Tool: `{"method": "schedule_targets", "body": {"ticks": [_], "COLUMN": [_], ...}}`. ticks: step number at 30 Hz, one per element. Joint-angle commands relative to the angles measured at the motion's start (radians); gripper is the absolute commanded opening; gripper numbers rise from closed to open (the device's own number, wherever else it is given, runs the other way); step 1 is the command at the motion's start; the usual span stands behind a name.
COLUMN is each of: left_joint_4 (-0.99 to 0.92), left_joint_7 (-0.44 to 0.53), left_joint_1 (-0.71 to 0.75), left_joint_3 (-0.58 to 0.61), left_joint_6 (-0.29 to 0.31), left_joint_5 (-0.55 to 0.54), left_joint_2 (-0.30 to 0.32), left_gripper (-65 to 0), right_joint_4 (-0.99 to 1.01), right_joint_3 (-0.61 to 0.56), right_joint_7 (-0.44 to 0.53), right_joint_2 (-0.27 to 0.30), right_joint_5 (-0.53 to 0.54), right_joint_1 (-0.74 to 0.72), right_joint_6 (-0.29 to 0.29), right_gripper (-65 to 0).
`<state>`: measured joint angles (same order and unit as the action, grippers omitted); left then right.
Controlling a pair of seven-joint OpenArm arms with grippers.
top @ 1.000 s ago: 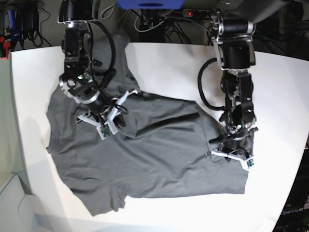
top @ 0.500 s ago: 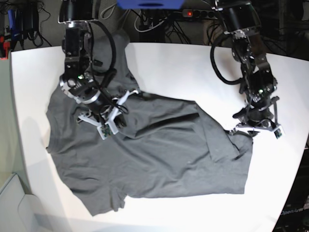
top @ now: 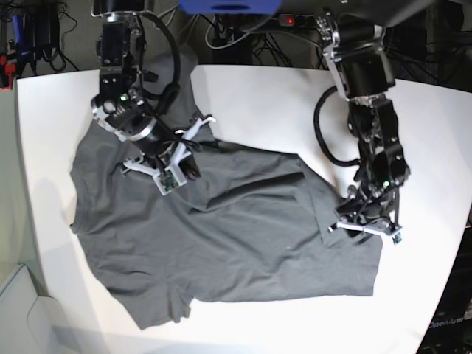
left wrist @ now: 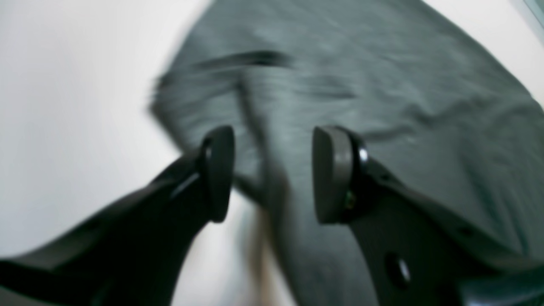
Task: Layout the t-shirt on the table in an organized manner, then fold the t-shirt properly
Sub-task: 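Drag the pinched fabric with the left gripper toward the shirt edge, then pull the shirt hem outward with the left gripper to stretch it flat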
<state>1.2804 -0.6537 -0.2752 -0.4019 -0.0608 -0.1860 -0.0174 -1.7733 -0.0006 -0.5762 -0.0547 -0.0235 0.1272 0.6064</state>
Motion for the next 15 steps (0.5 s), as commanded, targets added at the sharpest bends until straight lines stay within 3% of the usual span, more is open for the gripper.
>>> {"method": "schedule_targets", "body": {"ticks": [1, 6, 15], "left_joint_4": [-0.014, -0.103, -0.109], "left_joint_7": [0.027, 0.107, 0.117], "left_joint_1": [-0.045, -0.078, -0.065], "left_joint_3": [-0.001, 0.005, -0.002], "left_joint_6": [0.014, 0.016, 0.016], "left_joint_5": [-0.002, -0.002, 0.001], "left_joint_2": [0.003, -0.002, 0.0], "left_gripper": [-35.2, -35.2, -35.2], "right_joint_4": [-0.032, -0.069, -0.064], "right_joint_3": [0.003, 0.003, 0.004], "right_joint_7": [0.032, 0.032, 0.032], "right_joint_2": [-0.001, 0.025, 0.049], "right_joint_5": [0.013, 0.012, 0.012], "right_joint_1": [-0.001, 0.019, 0.013], "right_joint_6": [0.005, 0.005, 0.005], "right_gripper": [-65.0, -65.0, -65.0]}}
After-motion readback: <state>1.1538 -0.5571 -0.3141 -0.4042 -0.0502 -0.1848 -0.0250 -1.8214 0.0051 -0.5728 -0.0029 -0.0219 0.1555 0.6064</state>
